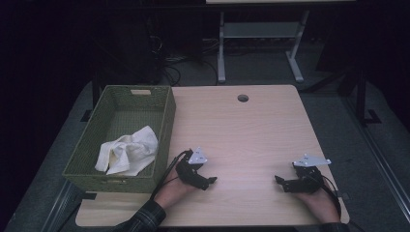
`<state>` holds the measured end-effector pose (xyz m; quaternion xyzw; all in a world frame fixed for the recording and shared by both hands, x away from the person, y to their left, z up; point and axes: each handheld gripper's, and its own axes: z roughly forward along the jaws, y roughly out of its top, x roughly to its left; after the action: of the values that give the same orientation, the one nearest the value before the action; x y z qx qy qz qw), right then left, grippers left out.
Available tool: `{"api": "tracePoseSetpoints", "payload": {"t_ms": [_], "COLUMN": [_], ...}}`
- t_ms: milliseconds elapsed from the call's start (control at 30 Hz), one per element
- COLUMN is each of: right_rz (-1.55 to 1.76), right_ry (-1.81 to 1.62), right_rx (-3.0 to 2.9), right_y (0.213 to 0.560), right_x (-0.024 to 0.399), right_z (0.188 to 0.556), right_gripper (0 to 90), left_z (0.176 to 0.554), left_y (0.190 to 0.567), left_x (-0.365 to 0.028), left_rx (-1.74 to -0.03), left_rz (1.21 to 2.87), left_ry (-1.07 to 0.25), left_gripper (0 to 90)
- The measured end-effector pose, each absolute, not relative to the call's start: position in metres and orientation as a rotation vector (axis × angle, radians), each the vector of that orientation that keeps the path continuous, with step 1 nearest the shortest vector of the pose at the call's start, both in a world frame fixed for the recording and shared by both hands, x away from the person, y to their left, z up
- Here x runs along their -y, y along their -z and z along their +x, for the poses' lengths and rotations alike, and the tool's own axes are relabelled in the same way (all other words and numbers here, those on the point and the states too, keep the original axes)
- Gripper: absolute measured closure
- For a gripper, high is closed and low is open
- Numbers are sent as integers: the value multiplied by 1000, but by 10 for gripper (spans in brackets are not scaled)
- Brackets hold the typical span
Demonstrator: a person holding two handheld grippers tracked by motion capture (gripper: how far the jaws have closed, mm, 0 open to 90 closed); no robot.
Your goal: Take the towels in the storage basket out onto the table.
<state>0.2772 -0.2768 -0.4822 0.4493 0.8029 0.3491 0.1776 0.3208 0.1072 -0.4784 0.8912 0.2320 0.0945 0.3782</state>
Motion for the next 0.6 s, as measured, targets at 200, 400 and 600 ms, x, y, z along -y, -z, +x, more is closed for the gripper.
{"api": "tracePoseSetpoints", "payload": {"t_ms": [200, 400, 600], "right_rz": [1266, 1265, 1267], "right_ry": [-984, -985, -985], "right_rx": [-2277, -2278, -2277], "right_y": [482, 482, 482], "right_x": [277, 277, 277], "right_z": [278, 278, 278], "right_gripper": [102, 103, 103], "left_z": [322, 324, 324], "left_y": [476, 473, 470], "left_x": [-109, -108, -108], "left_rx": [-589, -604, -606], "left_rz": [2301, 2319, 2327], "left_ry": [-231, -213, -206], "left_gripper": [122, 123, 124]}}
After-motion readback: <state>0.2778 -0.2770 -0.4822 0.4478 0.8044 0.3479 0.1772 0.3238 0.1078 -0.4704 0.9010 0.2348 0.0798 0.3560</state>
